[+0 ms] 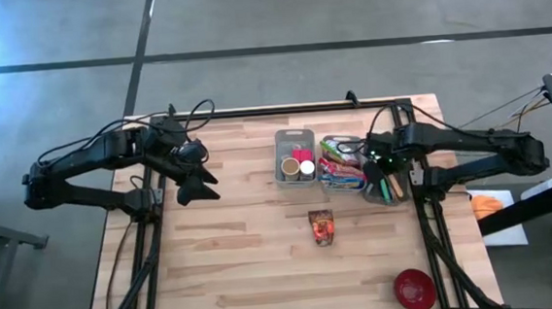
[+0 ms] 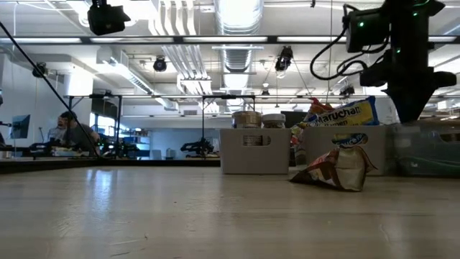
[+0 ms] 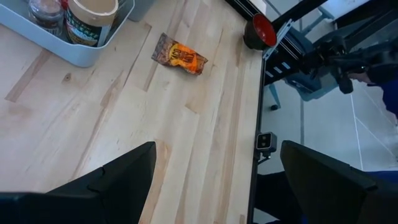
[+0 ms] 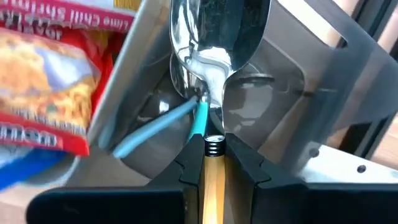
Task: Pick & Place Food Item
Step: Put the orange spoon into the black bin, then put the orange seasoning bag into the left gray bin
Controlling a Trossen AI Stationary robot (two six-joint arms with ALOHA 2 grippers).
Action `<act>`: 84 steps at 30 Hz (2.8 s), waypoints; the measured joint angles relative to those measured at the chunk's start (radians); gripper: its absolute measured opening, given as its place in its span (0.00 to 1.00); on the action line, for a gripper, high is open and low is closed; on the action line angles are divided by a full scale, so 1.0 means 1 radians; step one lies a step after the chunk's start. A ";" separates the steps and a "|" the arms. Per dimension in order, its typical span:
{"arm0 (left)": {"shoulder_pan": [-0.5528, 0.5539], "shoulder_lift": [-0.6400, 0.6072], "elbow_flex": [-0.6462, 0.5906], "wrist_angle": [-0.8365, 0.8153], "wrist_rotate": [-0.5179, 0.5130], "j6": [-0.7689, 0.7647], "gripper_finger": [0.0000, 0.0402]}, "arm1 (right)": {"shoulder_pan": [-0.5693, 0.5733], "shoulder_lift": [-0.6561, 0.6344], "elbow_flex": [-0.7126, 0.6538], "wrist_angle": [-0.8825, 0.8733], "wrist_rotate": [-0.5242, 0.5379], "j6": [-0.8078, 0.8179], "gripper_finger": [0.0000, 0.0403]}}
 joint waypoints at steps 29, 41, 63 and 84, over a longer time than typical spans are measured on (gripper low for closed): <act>0.000 0.000 0.000 -0.001 0.000 0.003 0.87 | -0.013 0.294 -0.017 0.117 -0.034 0.202 0.07; 0.000 0.000 0.000 -0.003 0.000 0.003 0.87 | -0.014 0.282 -0.034 0.134 -0.052 0.187 0.22; 0.000 0.000 0.000 -0.001 0.000 0.000 0.87 | -0.014 0.214 -0.034 0.130 -0.132 0.146 0.61; 0.000 0.004 0.000 0.005 -0.126 -0.114 0.87 | 0.251 0.124 0.277 0.116 -0.105 0.454 0.68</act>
